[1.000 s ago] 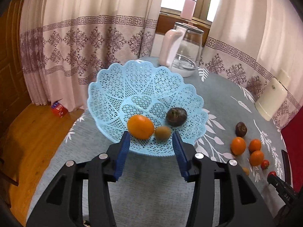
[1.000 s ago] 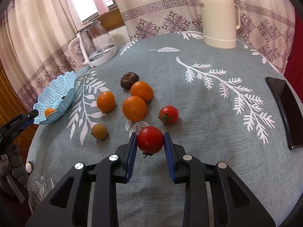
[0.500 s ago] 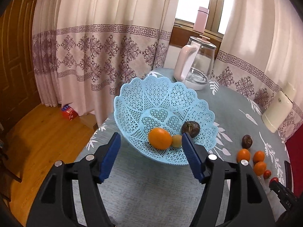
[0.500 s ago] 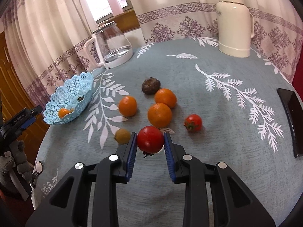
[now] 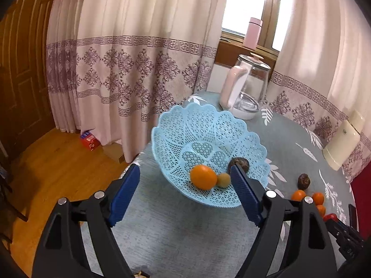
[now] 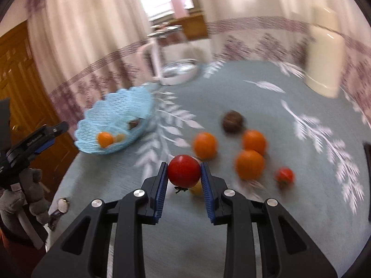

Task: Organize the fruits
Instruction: 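Carry the red tomato to the basket with the right tool and release it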

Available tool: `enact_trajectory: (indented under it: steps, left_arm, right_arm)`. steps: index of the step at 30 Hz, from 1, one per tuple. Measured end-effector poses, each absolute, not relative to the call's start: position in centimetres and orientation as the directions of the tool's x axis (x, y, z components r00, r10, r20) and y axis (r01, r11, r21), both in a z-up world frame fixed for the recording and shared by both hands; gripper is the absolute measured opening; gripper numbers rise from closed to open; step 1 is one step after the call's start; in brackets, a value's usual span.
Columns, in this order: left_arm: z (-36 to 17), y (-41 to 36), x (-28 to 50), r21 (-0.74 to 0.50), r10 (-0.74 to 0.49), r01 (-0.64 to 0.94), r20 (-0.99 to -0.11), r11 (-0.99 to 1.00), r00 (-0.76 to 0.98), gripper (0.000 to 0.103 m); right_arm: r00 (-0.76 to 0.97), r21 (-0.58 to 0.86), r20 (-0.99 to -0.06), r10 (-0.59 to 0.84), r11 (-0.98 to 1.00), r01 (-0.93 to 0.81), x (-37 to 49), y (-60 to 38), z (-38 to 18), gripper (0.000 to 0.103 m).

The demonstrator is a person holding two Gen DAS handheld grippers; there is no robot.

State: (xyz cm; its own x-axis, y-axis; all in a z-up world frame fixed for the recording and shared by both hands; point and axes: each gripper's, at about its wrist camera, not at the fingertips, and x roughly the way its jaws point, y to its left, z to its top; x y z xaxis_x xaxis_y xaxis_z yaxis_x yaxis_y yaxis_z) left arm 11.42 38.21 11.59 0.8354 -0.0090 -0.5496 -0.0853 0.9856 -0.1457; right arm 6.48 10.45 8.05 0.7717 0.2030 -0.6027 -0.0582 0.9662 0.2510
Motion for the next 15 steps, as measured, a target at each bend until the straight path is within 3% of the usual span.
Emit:
enact_trajectory:
  steps: [15]
  left_arm:
    - [12.3, 40.9, 11.1, -0.191, 0.017, -0.141, -0.537, 0.971, 0.843, 0.086]
  right_arm:
    - [0.732, 0.210, -0.599, 0.326, 0.946, -0.249, 14.9, 21.3, 9.6, 0.029]
